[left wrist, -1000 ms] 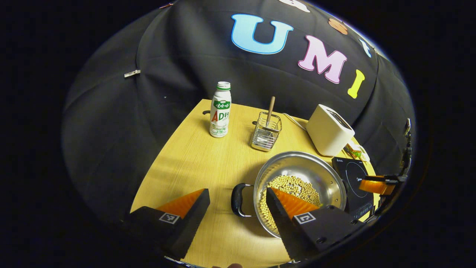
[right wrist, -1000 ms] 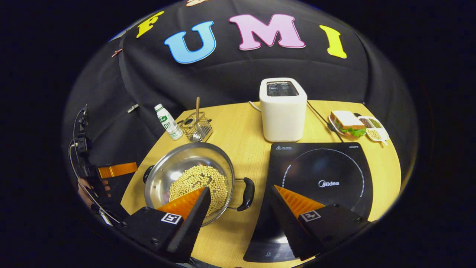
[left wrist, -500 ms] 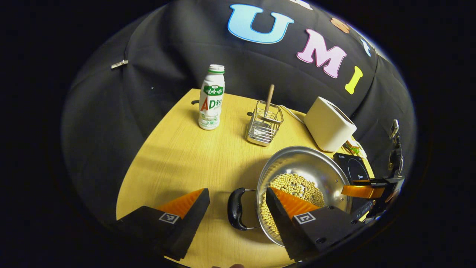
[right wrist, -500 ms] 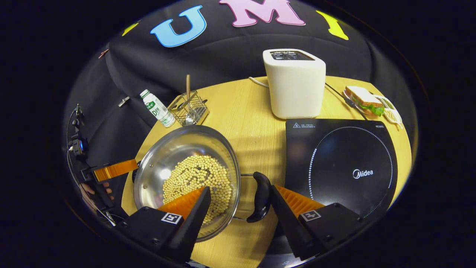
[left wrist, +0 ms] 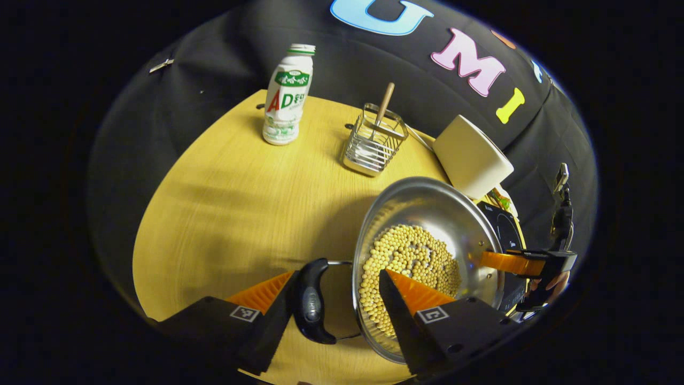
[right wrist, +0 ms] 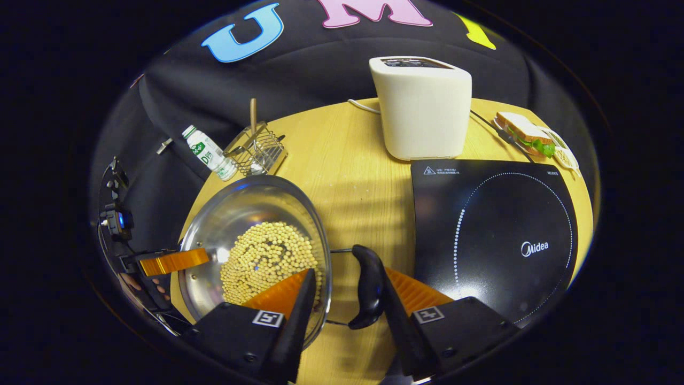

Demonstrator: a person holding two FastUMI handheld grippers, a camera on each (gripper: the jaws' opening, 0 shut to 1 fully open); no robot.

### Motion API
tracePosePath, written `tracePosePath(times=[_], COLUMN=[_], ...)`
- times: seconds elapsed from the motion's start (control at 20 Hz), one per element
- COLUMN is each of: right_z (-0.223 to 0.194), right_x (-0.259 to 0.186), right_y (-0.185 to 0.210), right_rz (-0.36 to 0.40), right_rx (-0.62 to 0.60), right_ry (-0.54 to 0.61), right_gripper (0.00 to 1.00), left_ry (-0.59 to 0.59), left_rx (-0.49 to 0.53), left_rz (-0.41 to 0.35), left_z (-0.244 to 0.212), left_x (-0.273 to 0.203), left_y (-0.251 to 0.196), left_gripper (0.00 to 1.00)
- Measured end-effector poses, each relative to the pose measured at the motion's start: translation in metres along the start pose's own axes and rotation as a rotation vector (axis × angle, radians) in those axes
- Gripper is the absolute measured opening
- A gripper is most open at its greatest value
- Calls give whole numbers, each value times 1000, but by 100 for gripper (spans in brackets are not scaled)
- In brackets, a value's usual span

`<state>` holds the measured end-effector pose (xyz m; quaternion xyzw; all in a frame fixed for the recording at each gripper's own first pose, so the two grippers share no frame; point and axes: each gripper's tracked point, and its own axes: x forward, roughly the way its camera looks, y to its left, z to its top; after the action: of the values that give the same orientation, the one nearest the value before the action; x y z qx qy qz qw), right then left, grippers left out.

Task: First push the handle of the pot to place it horizontally, then grasp the pot with both hands and set it on the induction cooktop.

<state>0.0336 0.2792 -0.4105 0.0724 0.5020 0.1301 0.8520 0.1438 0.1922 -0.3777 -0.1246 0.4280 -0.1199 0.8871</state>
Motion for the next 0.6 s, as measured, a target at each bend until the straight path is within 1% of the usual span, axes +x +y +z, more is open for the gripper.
tracePosePath(times=[0.05, 0.1, 0.15, 0.2, 0.25, 0.3, 0.35, 0.4, 0.45, 0.5, 0.55, 0.6], right_z=[-1, -1, -1, -1, -2, -2, -1, -2, -3, -2, -3, -5], right_x=[0, 2, 4, 1, 3, 1, 1, 0, 3, 6, 0, 0], right_y=[2, -1, -2, -1, -1, -1, -2, -1, -3, -2, -1, -1], right_rz=[1, -8, -11, -15, -19, -23, -25, -25, -26, -30, -35, -41], right_rx=[0, -7, -1, 7, 15, 26, 36, 36, 29, 27, 24, 14], right_ry=[10, 16, 15, 13, 11, 14, 15, 20, 24, 23, 27, 32], right_gripper=[69, 64, 57, 60, 60, 58, 57, 50, 53, 53, 44, 44], left_ry=[14, 40, 74, 57, 65, 57, 53, 48, 45, 41, 42, 46], left_rx=[11, 23, 17, 16, 12, 8, -1, -6, -9, -14, -16, -15], left_rz=[18, 42, 74, 78, 78, 75, 73, 71, 69, 71, 76, 77], left_z=[-3, -10, -14, -12, -14, -12, -11, -10, -10, -9, -9, -9], left_x=[2, 8, 5, 4, 9, 9, 9, 9, 9, 9, 9, 8], left_y=[4, 10, 15, 16, 15, 15, 15, 15, 15, 14, 15, 15], left_gripper=[87, 80, 77, 74, 71, 68, 67, 66, 65, 64, 63, 61])
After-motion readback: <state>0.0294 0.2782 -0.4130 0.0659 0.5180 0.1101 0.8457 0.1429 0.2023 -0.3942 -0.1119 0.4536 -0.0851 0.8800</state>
